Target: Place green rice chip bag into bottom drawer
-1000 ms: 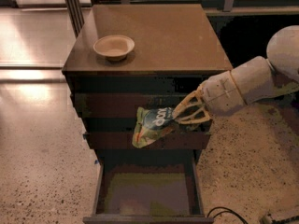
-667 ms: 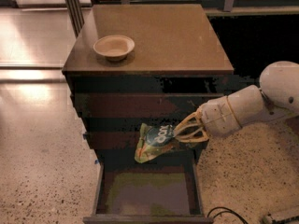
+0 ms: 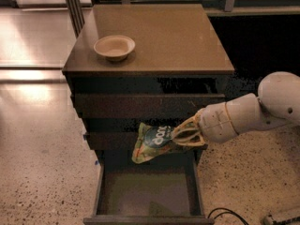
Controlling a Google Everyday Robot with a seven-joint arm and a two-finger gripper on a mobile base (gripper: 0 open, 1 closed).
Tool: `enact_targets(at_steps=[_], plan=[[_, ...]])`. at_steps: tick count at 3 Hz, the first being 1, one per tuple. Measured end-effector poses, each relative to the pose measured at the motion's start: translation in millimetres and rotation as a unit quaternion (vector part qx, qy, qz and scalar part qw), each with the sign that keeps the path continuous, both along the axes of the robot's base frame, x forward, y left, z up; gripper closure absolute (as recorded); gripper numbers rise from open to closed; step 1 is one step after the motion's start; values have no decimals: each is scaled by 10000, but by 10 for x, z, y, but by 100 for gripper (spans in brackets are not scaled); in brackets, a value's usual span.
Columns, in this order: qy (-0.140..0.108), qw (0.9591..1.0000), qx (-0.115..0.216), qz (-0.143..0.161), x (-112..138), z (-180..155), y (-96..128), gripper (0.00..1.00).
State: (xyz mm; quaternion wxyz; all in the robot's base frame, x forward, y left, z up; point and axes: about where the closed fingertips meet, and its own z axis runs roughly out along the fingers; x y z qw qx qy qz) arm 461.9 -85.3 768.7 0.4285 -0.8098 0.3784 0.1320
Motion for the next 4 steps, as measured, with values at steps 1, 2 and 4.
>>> enact_targets(at_steps=[1, 2, 4], plan=[[-341, 9985, 409, -128, 40, -429, 94, 100], [-500, 9958, 750, -141, 144, -934, 172, 100], [-215, 9930, 1156, -63, 192, -1892, 392, 100]])
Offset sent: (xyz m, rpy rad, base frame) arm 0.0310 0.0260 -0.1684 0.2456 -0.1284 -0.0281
